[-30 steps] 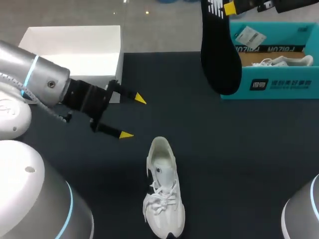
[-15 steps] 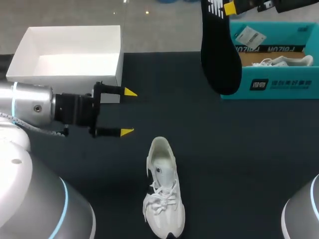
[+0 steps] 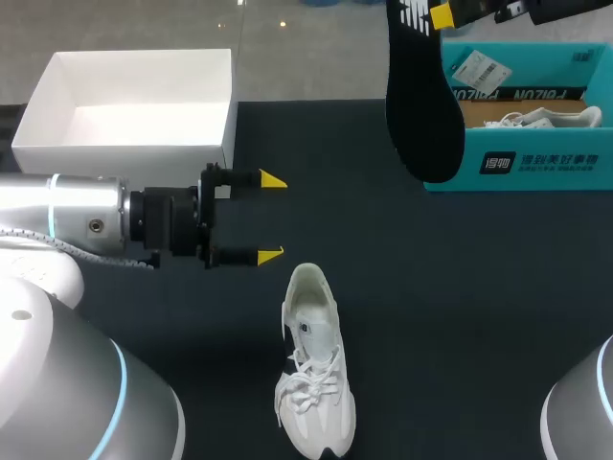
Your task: Take the shoe out of the shoebox, open the shoe tongue, remove and reinsert the insole, then place the shoe into the shoebox
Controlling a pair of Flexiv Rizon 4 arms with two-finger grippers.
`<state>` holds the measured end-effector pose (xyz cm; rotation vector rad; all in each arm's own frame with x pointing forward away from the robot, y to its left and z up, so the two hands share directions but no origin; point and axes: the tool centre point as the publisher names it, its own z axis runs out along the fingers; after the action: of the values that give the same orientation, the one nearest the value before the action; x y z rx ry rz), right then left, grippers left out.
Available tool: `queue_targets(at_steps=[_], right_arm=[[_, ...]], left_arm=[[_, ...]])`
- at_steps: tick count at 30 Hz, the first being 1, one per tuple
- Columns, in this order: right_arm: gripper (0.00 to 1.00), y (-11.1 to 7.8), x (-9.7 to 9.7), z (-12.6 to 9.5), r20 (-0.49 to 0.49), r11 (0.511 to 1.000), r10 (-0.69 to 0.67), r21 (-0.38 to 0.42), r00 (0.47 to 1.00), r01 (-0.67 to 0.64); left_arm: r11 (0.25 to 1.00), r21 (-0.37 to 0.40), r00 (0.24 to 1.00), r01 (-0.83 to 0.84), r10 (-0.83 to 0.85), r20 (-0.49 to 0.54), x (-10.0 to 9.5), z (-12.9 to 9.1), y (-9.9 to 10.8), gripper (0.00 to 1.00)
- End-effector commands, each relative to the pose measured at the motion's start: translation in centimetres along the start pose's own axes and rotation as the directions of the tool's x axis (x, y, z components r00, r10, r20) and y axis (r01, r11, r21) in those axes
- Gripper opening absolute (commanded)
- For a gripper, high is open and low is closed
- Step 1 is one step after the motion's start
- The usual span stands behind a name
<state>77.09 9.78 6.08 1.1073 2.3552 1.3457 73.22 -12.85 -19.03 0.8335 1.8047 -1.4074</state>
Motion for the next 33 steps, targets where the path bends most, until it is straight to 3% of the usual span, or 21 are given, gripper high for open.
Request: queue_targets(at_steps=[1,23,24,26,33], right_arm=[[0.0,0.15,-0.01,0.23,0.002,1.0,0.002,0.002,1.0,-0.002],[0.0,0.15,-0.01,0.23,0.002,1.0,0.002,0.002,1.0,-0.002],[0.0,0.15,-0.01,0.23,0.002,1.0,0.002,0.002,1.0,-0.002],[0.0,0.15,-0.01,0.23,0.002,1.0,0.002,0.002,1.0,-0.002],[0.0,0.15,-0.01,0.23,0.002,1.0,0.002,0.002,1.0,-0.002]], left_arm=[[1.0,0.011,1.0,-0.001,0.001,-0.009,-0.5,0.78,0.81,1.0],[1.0,0.011,1.0,-0.001,0.001,-0.009,-0.5,0.78,0.81,1.0],[0.999,-0.004,0.999,-0.04,0.04,-0.004,-0.63,0.96,0.72,1.0],[0.997,0.043,0.997,-0.062,0.06,0.044,-0.73,1.23,0.26,1.0],[0.98,0.015,0.975,-0.197,0.194,0.105,-0.67,1.11,0.17,1.0]])
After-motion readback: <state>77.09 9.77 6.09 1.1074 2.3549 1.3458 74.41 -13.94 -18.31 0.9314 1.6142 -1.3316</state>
